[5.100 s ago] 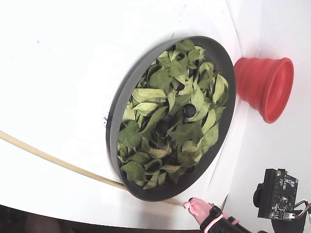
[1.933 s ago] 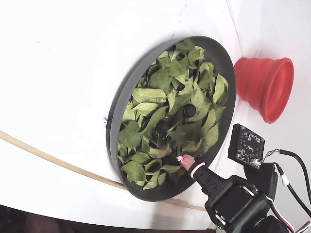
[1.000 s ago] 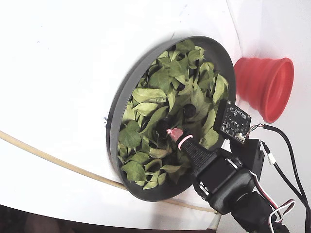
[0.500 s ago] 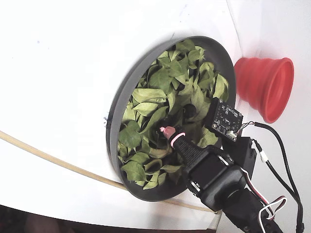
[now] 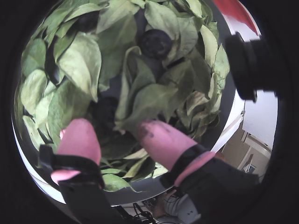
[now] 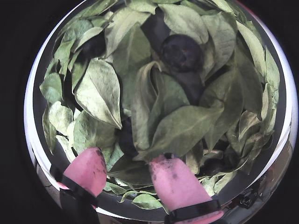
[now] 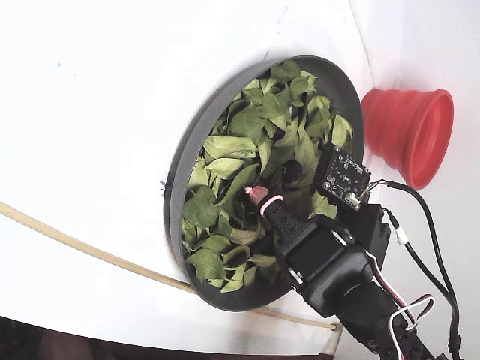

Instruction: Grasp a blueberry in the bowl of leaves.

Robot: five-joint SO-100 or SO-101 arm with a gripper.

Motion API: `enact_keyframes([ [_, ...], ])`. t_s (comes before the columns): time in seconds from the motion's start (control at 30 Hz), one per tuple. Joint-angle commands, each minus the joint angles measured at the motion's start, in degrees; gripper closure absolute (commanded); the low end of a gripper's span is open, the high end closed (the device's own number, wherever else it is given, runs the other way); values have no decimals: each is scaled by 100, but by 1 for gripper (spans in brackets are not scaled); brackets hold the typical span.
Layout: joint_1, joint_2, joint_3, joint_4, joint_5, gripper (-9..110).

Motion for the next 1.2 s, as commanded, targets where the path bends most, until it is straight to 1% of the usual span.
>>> enact_keyframes([
  [0.0, -35, 35, -272, -88, 53, 84],
  [1.17, 62, -580, -439, -422, 185, 85],
])
